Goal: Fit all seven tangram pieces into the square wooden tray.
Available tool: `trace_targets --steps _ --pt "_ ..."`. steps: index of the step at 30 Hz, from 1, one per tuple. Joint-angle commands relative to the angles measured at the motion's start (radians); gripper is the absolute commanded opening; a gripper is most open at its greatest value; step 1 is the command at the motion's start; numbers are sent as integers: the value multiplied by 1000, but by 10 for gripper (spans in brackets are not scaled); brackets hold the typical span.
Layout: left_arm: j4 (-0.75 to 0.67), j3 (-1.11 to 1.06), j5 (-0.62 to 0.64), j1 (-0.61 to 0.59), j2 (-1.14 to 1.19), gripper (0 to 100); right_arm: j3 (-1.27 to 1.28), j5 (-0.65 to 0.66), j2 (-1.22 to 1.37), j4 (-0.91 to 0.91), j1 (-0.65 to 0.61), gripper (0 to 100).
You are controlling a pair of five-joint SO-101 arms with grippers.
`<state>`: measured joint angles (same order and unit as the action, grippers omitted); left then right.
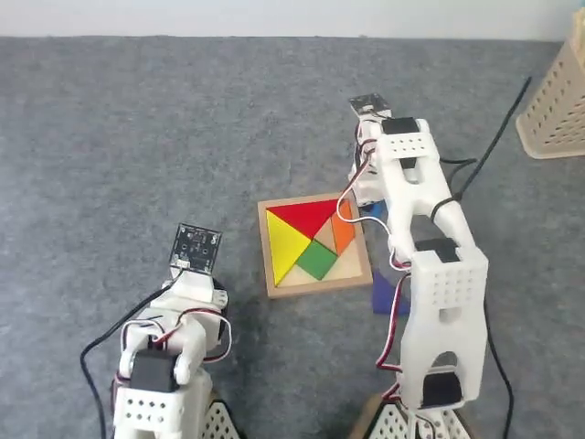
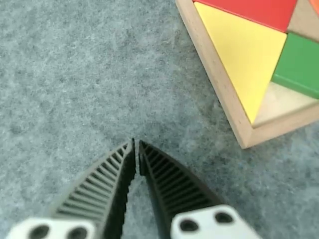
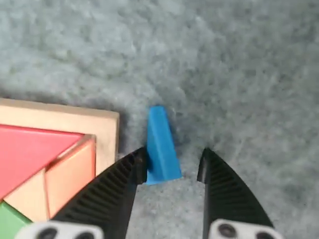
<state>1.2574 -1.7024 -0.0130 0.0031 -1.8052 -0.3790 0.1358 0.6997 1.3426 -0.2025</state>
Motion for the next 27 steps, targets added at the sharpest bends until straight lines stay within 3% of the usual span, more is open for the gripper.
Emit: trace_targets --steps 1,13,19,27 --pt "6 18 6 -8 -20 12 -49 -14 -16 36 21 184" --pt "6 18 6 -8 -20 12 -54 -12 -24 61 24 187" --pt "6 18 6 -8 -20 12 -55 121 -16 51 -7 188" --pt "6 18 6 -8 -20 12 -49 140 -13 -12 1 188"
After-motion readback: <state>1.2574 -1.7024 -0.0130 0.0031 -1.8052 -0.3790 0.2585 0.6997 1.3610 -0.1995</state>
